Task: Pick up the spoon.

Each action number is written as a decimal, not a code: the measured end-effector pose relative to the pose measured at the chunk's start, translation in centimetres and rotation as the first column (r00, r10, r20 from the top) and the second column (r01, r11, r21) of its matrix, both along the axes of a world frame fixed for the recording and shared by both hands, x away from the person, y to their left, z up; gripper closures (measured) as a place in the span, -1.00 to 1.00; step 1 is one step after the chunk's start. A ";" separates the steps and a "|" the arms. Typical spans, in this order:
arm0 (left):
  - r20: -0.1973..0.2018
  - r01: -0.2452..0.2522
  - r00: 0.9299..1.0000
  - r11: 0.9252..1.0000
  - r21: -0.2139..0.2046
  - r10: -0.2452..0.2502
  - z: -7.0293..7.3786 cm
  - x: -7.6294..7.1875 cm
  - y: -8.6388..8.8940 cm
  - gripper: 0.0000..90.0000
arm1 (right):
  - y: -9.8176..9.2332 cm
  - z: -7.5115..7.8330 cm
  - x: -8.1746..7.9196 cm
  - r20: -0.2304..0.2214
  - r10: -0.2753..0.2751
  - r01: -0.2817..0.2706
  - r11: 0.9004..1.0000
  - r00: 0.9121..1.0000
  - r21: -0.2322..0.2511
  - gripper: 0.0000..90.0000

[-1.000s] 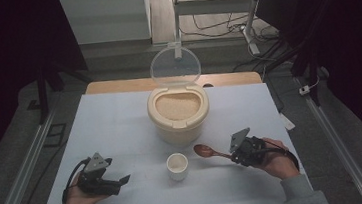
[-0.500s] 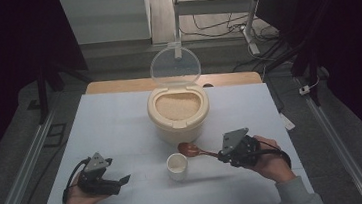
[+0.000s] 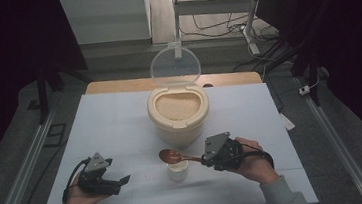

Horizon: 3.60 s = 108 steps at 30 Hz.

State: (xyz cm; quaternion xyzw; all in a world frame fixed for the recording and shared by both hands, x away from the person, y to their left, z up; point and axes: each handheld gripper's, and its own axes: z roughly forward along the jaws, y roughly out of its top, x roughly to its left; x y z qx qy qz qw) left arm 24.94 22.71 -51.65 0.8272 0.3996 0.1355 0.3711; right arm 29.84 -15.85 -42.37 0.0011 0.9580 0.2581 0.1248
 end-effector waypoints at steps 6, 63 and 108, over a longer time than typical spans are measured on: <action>0.003 -0.001 1.000 1.000 0.000 0.001 0.1 0.0 0.0 -0.77 | 0.5 -0.3 -0.2 -0.004 0.010 -0.010 1.000 1.000 -0.002 0.74; -0.034 0.507 0.855 0.821 0.263 -0.517 9.9 2.7 -15.6 0.00 | 4.0 -0.3 -1.4 0.080 0.065 -0.061 0.997 0.995 -0.050 0.74; 0.138 0.423 0.869 0.859 0.290 -0.475 8.3 2.7 -13.9 0.76 | -2.0 1.5 -1.3 -0.108 -0.420 0.406 0.731 0.901 0.548 -0.16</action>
